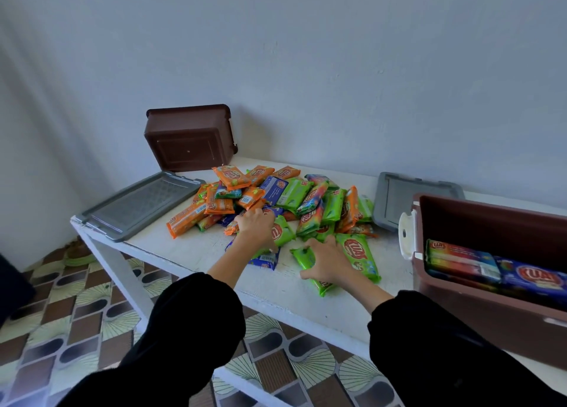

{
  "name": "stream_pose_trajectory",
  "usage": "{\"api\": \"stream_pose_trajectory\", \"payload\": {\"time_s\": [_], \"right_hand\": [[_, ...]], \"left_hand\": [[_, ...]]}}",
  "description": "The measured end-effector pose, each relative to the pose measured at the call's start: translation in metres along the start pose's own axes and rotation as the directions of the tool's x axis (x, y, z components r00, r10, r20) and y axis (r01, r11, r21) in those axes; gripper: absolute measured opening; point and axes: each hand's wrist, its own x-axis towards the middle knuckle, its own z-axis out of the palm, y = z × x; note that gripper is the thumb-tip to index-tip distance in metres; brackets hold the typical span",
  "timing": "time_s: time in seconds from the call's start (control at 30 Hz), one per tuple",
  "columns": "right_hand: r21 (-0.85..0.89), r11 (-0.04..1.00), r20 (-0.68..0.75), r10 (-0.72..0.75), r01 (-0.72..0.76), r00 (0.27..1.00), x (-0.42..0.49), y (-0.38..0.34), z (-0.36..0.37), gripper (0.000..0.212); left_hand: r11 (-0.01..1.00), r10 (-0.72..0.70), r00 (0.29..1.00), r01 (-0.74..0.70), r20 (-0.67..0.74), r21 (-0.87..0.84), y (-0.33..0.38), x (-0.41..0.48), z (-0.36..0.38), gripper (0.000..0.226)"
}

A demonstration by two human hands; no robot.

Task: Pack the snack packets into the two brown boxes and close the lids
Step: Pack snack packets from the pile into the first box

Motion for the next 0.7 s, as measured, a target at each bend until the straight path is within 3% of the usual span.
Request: {"api": "stream_pose_trajectory", "payload": {"time_s": [0.2, 0.43, 0.7], "right_hand": [[0.007, 1.0, -0.058, 0.025, -0.024, 0.998, 0.003, -0.004, -0.003, 0.06], [0.163, 0.985, -0.182, -0.025, 0.055, 0.983, -0.002, -0.009, -0.046, 0.058], [0.161, 0.985, -0.373, 0.005, 0.06, 0.928, -0.035, 0.024, -0.144, 0.054]], "left_hand": [[0.996, 0.006, 0.991, -0.018, -0.137, -0.09, 0.01, 0.0, 0.01, 0.08], [0.963, 0.025, 0.97, -0.089, -0.243, -0.256, -0.001, -0.004, -0.007, 0.066], [0.882, 0.216, 0.903, -0.343, -0.37, -0.322, 0.033, -0.021, -0.083, 0.076]]}}
